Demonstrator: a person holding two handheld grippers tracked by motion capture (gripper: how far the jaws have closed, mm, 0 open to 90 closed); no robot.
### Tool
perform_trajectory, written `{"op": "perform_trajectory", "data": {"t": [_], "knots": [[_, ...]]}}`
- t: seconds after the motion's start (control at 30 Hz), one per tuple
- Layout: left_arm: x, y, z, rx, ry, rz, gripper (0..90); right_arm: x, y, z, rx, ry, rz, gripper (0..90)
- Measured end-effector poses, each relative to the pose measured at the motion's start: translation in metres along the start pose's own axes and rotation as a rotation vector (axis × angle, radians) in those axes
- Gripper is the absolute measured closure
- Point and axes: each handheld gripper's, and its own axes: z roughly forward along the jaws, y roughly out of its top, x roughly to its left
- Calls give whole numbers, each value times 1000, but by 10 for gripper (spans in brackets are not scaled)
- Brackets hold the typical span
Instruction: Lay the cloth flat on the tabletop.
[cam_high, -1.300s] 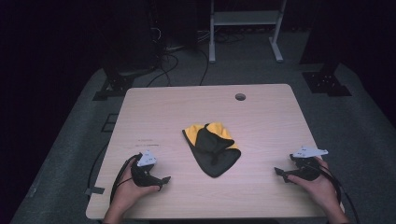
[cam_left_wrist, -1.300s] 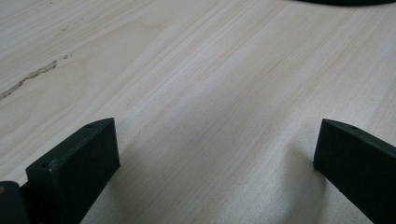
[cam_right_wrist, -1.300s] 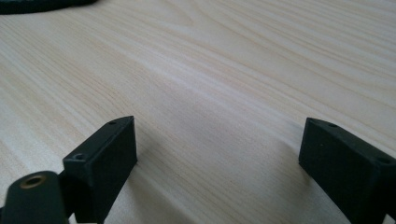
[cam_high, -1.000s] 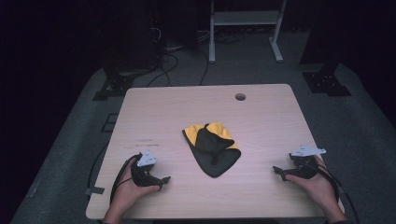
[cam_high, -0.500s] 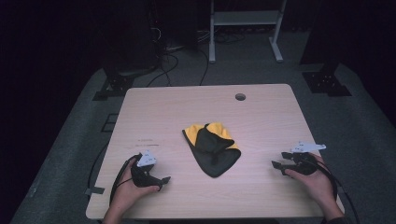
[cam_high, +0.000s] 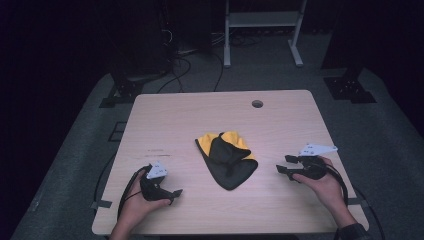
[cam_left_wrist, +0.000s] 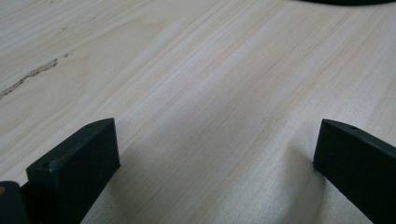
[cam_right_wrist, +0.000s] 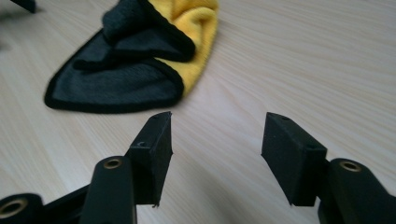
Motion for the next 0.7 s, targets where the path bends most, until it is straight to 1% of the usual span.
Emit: {"op": "perform_trajectory", "data": {"t": [0.07, 0.13, 0.23, 0.43, 0.53, 0.7], "knots": [[0, 0, 0, 3, 0, 3, 0, 4, 5, 4, -2, 13, -11, 432], [0, 0, 0, 3, 0, 4, 0, 8, 10, 9, 3, 31, -20, 468], [0, 0, 0, 2, 0, 4, 0, 16, 17, 17, 2, 56, -32, 497], [0, 0, 0, 3, 0, 3, 0, 36, 30, 36, 7, 109, -62, 504], [0, 0, 0, 3, 0, 4, 0, 46, 35, 47, 9, 145, -64, 513], [0, 0, 0, 3, 0, 4, 0, 59, 44, 64, 9, 174, -69, 525]]}}
